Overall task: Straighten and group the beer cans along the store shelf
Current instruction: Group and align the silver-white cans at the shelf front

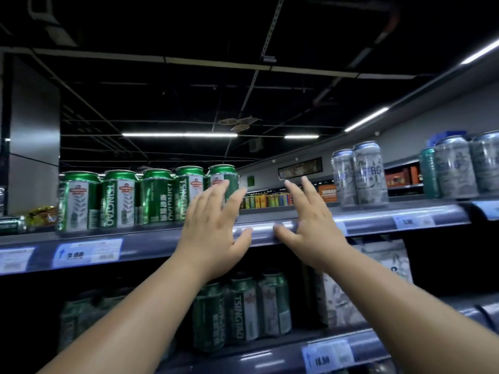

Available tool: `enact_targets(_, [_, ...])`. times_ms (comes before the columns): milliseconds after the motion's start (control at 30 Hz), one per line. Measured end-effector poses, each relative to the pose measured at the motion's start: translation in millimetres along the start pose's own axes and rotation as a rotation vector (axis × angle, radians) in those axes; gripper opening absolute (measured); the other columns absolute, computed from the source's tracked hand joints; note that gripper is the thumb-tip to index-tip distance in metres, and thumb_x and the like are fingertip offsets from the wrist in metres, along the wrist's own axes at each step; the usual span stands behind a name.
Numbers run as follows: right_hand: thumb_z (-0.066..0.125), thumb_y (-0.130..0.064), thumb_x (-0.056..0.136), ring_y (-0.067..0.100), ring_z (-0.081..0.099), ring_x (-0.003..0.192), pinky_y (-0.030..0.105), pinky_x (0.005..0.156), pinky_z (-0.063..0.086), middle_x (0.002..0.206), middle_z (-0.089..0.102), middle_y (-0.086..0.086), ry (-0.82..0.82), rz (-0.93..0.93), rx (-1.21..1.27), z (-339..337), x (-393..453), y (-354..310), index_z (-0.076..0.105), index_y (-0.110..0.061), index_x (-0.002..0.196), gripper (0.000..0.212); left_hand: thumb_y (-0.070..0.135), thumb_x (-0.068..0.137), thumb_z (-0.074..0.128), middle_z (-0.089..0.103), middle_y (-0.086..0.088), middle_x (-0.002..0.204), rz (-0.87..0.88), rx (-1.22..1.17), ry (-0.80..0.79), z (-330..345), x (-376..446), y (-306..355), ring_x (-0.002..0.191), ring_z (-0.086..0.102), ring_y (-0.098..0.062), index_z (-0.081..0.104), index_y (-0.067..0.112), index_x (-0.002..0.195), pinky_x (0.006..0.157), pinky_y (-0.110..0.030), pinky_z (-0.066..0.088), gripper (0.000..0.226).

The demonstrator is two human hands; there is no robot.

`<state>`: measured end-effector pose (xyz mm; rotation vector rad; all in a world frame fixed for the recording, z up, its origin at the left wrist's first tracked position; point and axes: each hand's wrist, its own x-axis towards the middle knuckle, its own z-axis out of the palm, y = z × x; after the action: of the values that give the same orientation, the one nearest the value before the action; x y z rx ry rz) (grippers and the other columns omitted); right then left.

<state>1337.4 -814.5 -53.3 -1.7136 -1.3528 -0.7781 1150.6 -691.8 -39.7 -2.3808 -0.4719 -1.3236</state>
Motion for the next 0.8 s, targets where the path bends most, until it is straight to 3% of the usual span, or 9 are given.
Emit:
enact_targets(200, [0.065,-0.044,0.090,0.008,0.003,0.152,0.037,0.119,0.015,0.169,0.001,-0.009,0.102,0.113,0.039,-54,0,86,0.016,-0.040,0.157,0.083,0.056,0.084,0.041,0.023,-0.003,0.159,-0.003,-0.122,0.040,29,48,70,0.143,0.016,-0.021,0.027,0.029,0.151,0.116,-0.042,0.011,0.073])
enact_targets(400, [0.066,-0.039,0.088,0.019,0.015,0.151,0.039,0.119,0.019,0.165,0.015,-0.003,0.156,0.152,0.090,-102,21,176,0.023,-0.033,0.155,0.079,0.047,0.091,0.051,0.024,0.001,0.157,-0.030,-0.207,0.049,72,105,141,0.141,0.020,-0.016,0.026,0.030,0.150,0.114,-0.038,0.017,0.066])
enact_targets(533, [0.068,-0.040,0.086,0.018,0.034,0.139,0.045,0.113,0.035,0.153,0.030,-0.005,0.193,0.108,0.120,-122,42,220,0.028,-0.031,0.152,0.077,0.049,0.089,0.053,0.028,0.010,0.150,-0.069,-0.279,0.063,94,138,176,0.132,0.033,-0.015,0.024,0.036,0.148,0.102,-0.035,0.029,0.067])
enact_targets(633, [0.070,-0.044,0.084,0.017,0.042,0.131,0.047,0.106,0.044,0.145,0.039,-0.006,0.150,0.103,0.142,-127,61,241,0.032,-0.033,0.150,0.077,0.052,0.085,0.056,0.031,0.010,0.148,-0.122,-0.314,0.040,108,162,197,0.129,0.038,-0.016,0.024,0.040,0.144,0.101,-0.039,0.037,0.068])
enact_targets(800, [0.077,-0.063,0.067,0.016,0.065,0.102,0.043,0.087,0.057,0.125,0.057,-0.003,-0.103,0.145,0.322,-121,84,251,0.035,-0.045,0.127,0.075,0.045,0.083,0.062,0.045,0.003,0.136,-0.216,-0.408,-0.048,135,205,225,0.108,0.048,-0.014,0.034,0.038,0.138,0.080,-0.032,0.038,0.062])
